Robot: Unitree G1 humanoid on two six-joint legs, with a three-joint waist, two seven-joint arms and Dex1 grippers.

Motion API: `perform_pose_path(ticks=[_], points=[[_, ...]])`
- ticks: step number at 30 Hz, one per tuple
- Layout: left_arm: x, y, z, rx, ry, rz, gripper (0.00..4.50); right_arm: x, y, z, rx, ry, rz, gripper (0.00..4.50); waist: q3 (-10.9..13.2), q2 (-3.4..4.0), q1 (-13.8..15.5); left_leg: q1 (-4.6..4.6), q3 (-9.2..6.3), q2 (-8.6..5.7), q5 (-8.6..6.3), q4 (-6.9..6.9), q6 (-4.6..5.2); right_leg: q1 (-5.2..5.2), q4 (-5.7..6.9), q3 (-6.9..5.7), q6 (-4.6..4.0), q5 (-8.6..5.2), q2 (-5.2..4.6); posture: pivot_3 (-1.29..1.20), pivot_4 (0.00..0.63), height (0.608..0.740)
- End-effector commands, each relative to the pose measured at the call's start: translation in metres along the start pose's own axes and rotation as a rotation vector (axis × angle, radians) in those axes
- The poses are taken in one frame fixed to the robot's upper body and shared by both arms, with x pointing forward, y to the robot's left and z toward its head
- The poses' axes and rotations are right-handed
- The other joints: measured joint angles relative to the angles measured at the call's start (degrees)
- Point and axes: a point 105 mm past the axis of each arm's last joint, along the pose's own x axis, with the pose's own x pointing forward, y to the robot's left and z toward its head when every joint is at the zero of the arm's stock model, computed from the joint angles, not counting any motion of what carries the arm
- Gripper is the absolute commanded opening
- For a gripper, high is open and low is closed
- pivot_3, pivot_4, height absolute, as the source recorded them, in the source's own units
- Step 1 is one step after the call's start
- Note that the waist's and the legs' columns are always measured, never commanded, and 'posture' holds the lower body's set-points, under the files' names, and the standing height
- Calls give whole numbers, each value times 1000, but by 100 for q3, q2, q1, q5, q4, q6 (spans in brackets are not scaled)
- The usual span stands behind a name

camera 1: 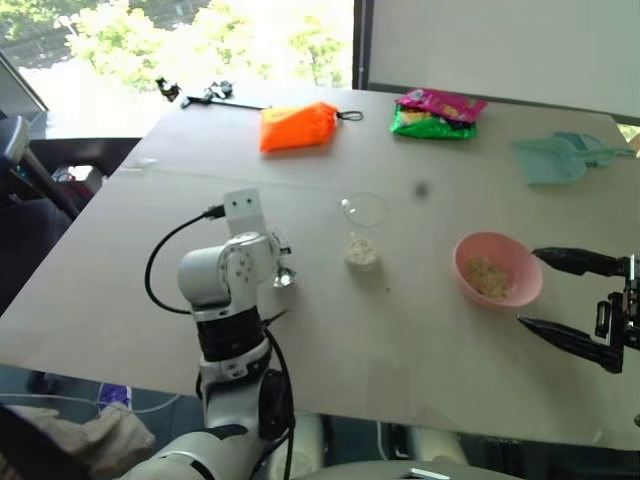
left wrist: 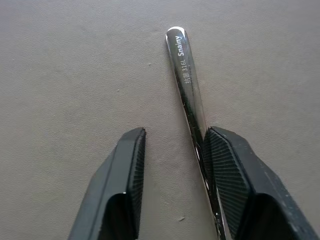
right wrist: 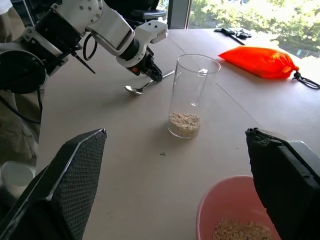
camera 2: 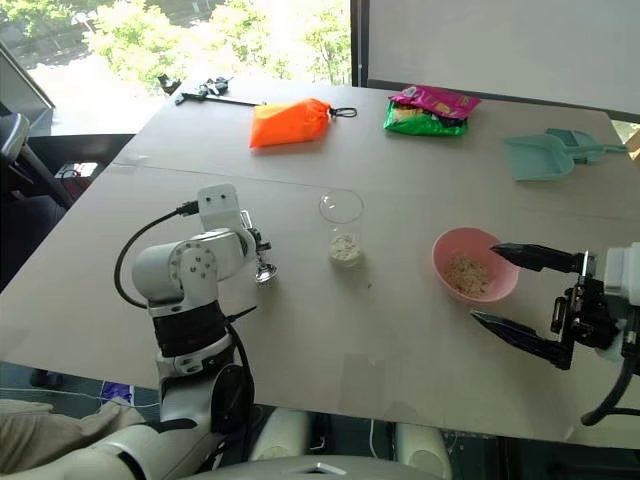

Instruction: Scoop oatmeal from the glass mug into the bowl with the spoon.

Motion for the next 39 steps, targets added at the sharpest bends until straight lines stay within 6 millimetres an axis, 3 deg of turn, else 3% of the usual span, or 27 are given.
perform_pose_path(ticks=[1,6,10,13,15,17,20,23,26,32,37,39], points=[[2,-12,-13,20,59,-58,135,-4,0,6,-57,-1,-22,4500,-1,1,2,0,-4,-4,0,0,1,2,0,-2,0,0,-2,0,150,740],[2,-8,-13,-12,62,-61,57,-6,-9,1,-8,4,-80,4500,-2,3,2,2,-14,-9,-1,1,2,10,-2,-5,3,-2,-5,0,150,740],[-1,6,2,-19,-21,-43,57,-8,-27,-2,-22,11,-218,4500,-2,3,-3,2,-17,-9,-1,2,2,10,-1,-7,3,-2,-5,0,150,740],[-16,28,54,37,-322,-25,57,-1,-50,6,-44,2,-381,4500,6,-2,-58,2,-19,-8,-1,1,2,8,2,-8,3,-3,-4,0,150,740],[-34,26,94,129,-556,-88,57,9,-63,19,-97,47,-464,4500,13,-4,-84,-9,-14,-3,11,0,-18,-11,17,0,2,-2,-2,0,150,740],[-52,18,122,219,-738,-135,57,15,-77,29,-86,85,-542,4500,18,6,-77,-8,-13,-2,21,-2,-35,-14,22,0,0,-3,-3,0,150,740],[-89,-16,153,405,-983,-317,57,44,-78,61,35,-57,-394,4500,22,1,-34,-11,-10,-5,20,0,-34,-13,17,-1,-2,-3,-9,0,150,740],[-114,-42,160,559,-1109,-488,57,62,-96,78,76,-95,-449,4500,21,2,4,-23,-22,-10,8,-1,-11,-10,0,-10,-10,-6,-10,0,150,740],[-145,-74,153,743,-1233,-710,57,110,-102,109,231,-243,-385,4500,22,7,-54,-70,-22,-8,18,10,-26,-49,-6,-9,-1,-1,-8,0,150,740],[-160,-93,143,871,-1324,-856,57,169,-90,135,493,-372,-240,4500,27,15,-95,-110,-8,-1,23,-2,-34,-102,18,-19,4,0,3,0,150,740],[-165,-92,142,892,-1345,-895,0,186,-90,141,498,-369,-250,2302,26,18,-88,-199,-14,-1,24,22,-35,-156,22,-36,12,4,-2,0,150,740],[-167,-91,141,901,-1347,-901,0,185,-89,145,502,-384,-237,2302,26,18,-96,-201,-12,-4,24,29,-34,-155,21,-36,14,5,-6,0,150,740]])
